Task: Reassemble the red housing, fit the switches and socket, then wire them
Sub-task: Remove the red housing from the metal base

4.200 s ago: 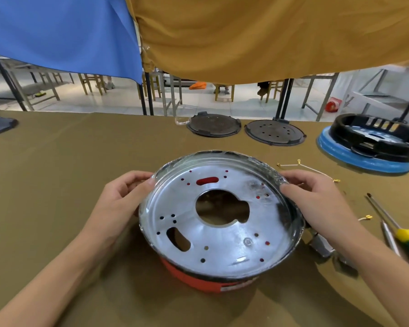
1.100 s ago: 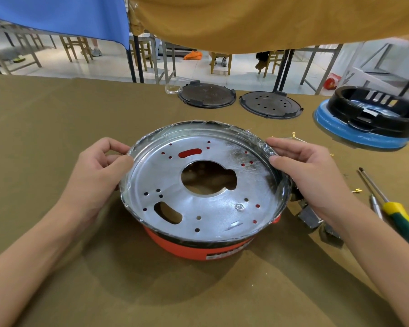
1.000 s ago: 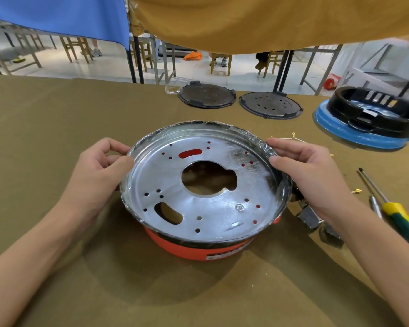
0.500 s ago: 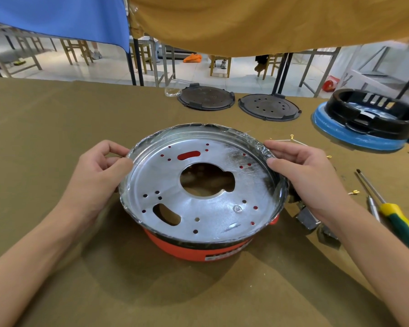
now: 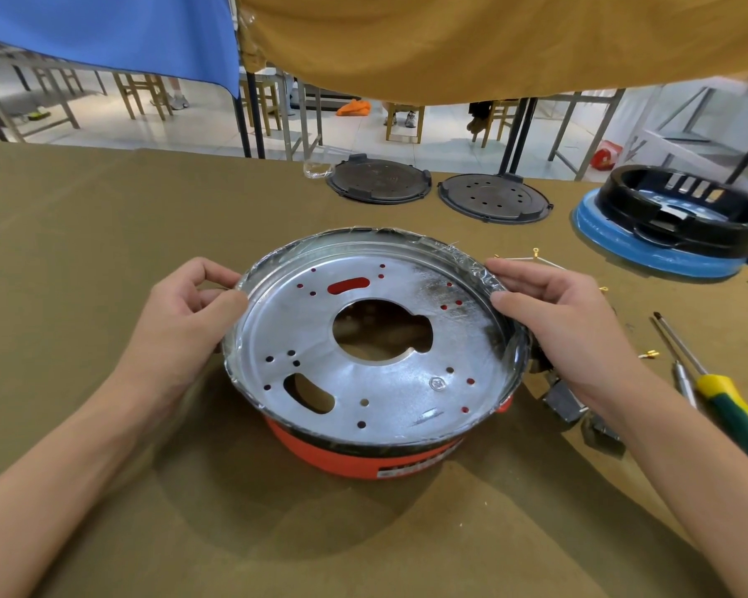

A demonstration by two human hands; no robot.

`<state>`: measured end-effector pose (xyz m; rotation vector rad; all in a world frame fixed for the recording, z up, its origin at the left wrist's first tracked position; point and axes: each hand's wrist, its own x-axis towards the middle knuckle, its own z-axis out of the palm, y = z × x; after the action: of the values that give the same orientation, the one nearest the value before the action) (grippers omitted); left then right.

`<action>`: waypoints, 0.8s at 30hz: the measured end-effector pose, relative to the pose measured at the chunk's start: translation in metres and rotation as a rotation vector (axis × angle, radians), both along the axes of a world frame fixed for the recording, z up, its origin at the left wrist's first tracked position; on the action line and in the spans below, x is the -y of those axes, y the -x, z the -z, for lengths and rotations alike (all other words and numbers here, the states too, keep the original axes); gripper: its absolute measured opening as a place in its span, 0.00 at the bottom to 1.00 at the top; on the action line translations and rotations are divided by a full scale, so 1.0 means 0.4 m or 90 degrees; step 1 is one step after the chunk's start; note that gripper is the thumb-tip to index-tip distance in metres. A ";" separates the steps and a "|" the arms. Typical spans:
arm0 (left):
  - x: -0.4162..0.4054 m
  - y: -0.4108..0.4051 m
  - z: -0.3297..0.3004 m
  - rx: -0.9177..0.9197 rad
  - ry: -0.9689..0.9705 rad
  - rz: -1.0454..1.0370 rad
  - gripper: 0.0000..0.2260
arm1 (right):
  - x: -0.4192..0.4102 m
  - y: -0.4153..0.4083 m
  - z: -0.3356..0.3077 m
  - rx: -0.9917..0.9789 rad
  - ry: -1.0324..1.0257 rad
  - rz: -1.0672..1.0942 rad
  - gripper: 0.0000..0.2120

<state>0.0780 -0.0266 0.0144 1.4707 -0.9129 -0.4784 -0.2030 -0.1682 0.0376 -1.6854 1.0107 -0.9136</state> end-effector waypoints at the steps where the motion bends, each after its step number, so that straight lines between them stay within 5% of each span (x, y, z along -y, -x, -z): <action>1: 0.000 -0.001 0.001 0.001 -0.001 -0.001 0.05 | 0.000 0.000 0.000 0.001 0.000 0.001 0.19; 9: 0.003 -0.013 0.010 0.018 0.009 0.007 0.01 | 0.007 0.003 0.005 0.014 0.000 -0.004 0.18; 19: 0.030 -0.061 0.035 0.007 0.021 -0.070 0.18 | 0.067 0.059 -0.033 -0.040 -0.011 0.086 0.12; 24: 0.035 -0.077 0.050 -0.046 -0.002 -0.067 0.18 | 0.114 0.213 -0.032 -0.278 -0.015 0.116 0.05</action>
<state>0.1086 -0.0404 -0.0055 1.4868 -0.7751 -0.4526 -0.2882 -0.2136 0.0505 -1.8383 1.4789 -0.6527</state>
